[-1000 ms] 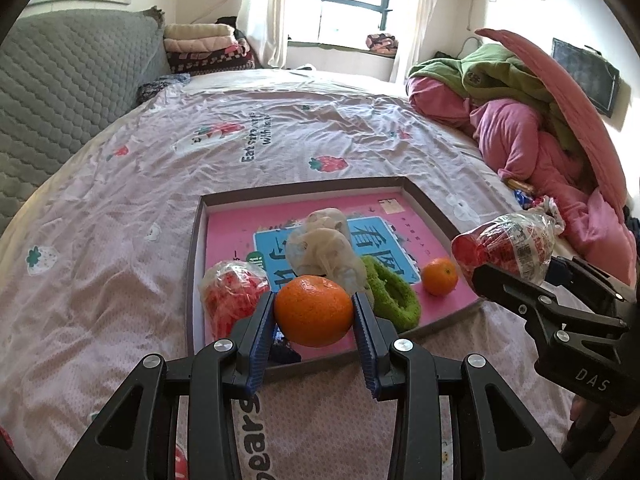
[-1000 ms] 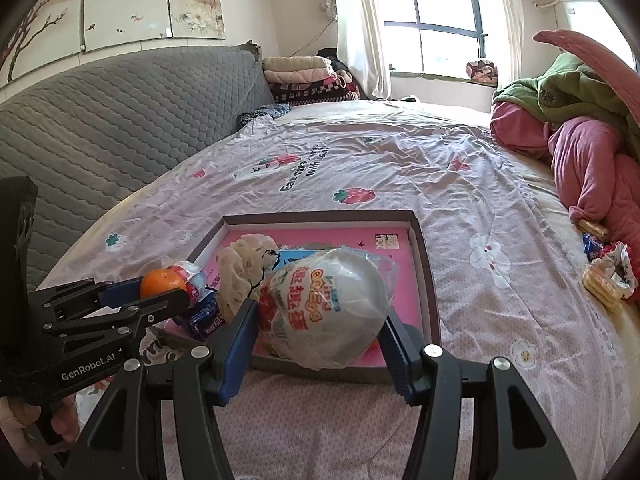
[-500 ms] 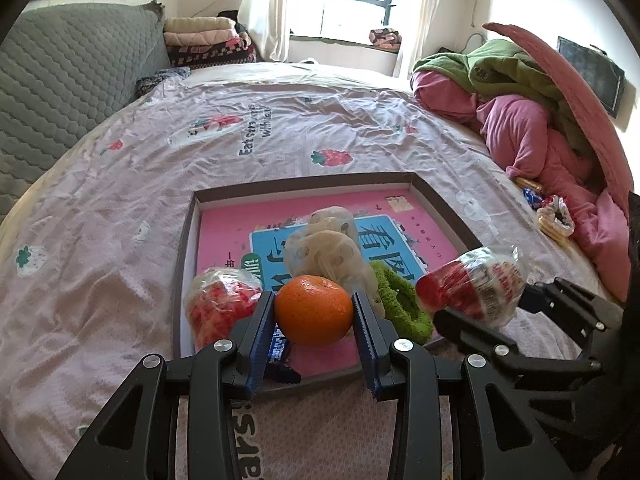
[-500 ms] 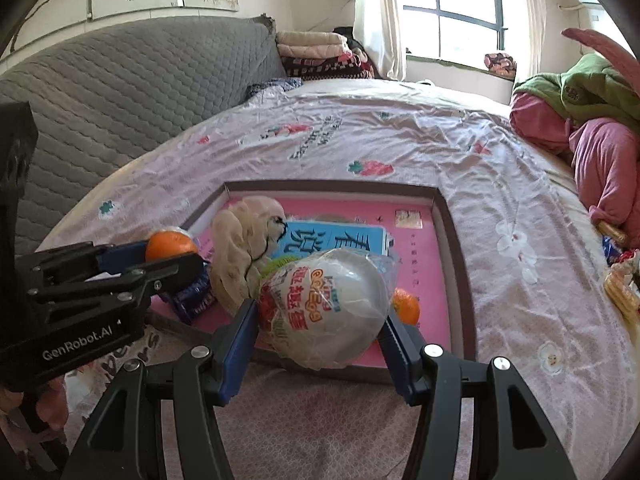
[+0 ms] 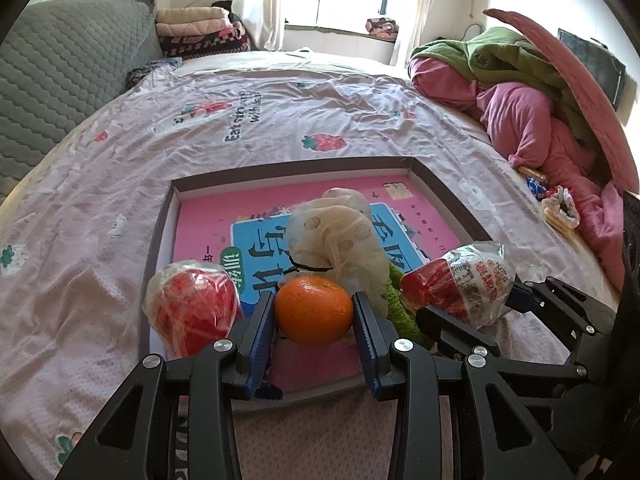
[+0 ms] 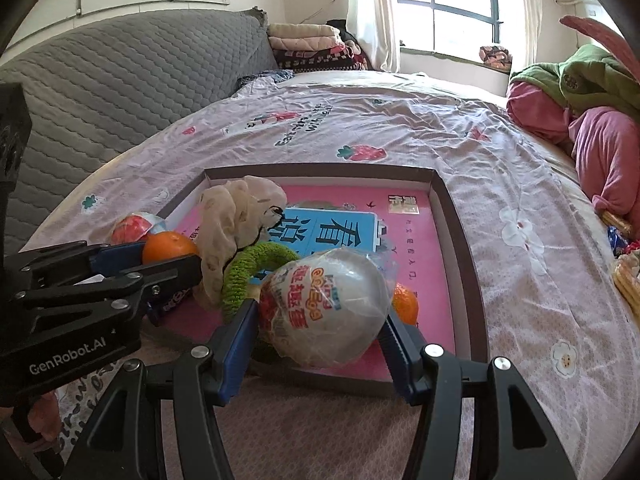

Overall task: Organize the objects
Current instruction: 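Carry the orange and white wrapped ball over the tray with both grippers, then lower both grippers into the tray and open them to release the items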

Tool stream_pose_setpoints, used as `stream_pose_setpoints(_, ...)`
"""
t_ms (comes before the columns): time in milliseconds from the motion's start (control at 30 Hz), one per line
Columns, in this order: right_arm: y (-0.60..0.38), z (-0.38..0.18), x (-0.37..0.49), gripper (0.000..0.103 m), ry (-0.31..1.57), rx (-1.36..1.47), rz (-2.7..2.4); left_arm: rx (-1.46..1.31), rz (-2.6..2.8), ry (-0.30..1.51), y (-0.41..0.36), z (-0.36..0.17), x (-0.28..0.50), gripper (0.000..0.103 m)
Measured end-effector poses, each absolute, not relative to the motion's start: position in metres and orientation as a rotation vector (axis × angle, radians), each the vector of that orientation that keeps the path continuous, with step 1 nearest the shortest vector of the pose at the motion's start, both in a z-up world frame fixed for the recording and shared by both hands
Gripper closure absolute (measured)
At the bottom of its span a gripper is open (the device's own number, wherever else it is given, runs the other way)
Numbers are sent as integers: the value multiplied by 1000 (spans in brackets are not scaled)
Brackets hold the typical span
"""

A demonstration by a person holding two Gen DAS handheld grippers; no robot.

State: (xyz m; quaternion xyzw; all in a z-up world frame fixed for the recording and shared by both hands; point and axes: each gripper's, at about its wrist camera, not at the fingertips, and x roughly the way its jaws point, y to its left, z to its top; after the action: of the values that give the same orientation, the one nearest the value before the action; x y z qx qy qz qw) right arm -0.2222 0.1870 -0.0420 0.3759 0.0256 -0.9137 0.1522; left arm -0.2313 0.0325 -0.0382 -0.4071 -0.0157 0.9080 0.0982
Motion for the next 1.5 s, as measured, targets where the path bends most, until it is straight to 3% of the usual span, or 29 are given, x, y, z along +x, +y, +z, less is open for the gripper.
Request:
stream_pose_setpoints(500, 172, -46, -217, 44, 246, 1056, -2654, -1252, 2682, -32, 37, -49, -233, 63)
stream_pose_setpoints(633, 174, -46, -217, 44, 235, 1068, -2652, -1253, 2680, -38, 35, -48, -232, 63)
stream_pose_setpoints(767, 177, -45, -216, 43, 225, 1080, -2651, -1244, 2679, -64, 32, -44, -231, 55)
stream_pose_setpoints(1500, 185, -28, -202, 43, 184, 1079, -2669, -1215, 2700, -87, 27, -27, -219, 47)
